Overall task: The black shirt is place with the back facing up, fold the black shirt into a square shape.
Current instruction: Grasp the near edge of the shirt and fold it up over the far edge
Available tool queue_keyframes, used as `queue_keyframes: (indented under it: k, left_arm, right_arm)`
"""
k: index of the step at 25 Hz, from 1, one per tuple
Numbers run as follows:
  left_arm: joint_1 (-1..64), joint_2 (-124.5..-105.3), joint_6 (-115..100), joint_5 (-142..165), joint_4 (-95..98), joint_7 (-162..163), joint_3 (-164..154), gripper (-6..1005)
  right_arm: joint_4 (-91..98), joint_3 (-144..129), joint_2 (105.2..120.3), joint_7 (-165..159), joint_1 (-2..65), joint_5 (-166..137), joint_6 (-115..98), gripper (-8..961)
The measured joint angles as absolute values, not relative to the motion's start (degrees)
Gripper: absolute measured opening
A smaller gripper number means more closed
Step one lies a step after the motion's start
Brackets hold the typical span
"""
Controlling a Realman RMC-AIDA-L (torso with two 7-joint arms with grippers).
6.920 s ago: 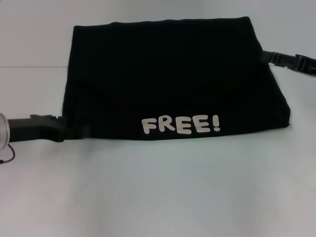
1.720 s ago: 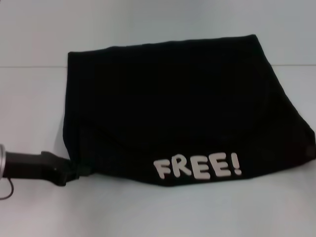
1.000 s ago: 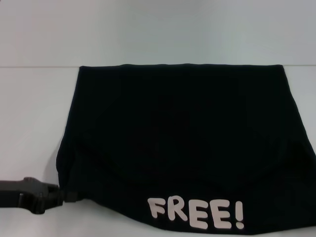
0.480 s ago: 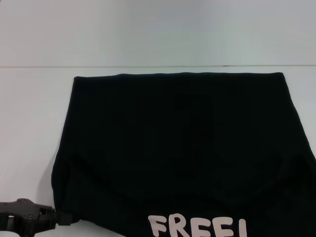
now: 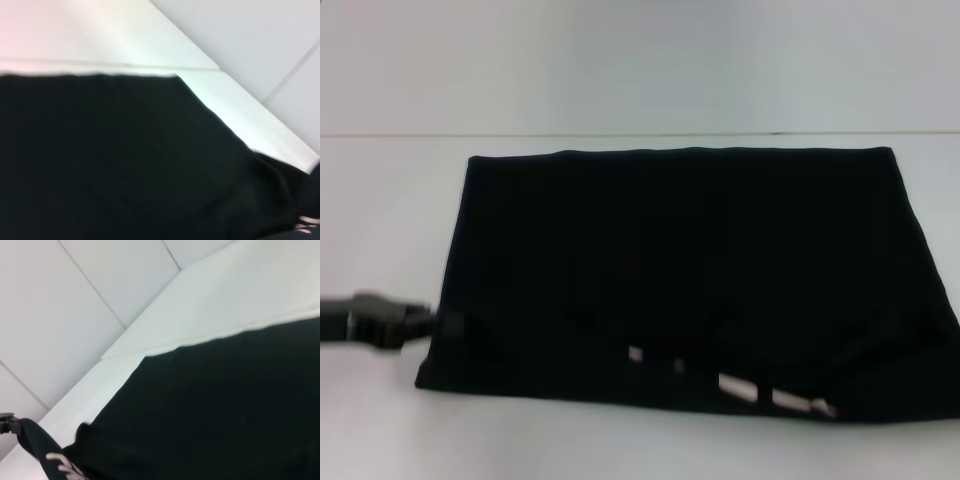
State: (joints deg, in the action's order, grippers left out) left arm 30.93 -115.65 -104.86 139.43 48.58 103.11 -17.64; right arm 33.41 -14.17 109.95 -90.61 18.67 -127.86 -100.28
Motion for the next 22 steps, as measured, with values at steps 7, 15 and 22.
queue_keyframes:
  k: [7,15,22]
  left_arm:
    - [39.78,-113.1,-87.33,139.2,39.65,106.24,-18.05,30]
    - [45.33,-114.23,-65.75,138.39,33.69,109.33,-19.12,31]
    - [47.59,-115.1,-57.23,138.33,31.61,108.99,-21.52,31]
  right_arm:
    - [33.5,-13.92,109.11,-94.83,26.59,-127.56,-90.8,119]
    - [29.04,-18.55,109.98,-101.72,36.34,-127.92,-71.96,128]
    - [25.7,-26.43,110.55,-105.93,41.01,-127.95,-55.94,136]
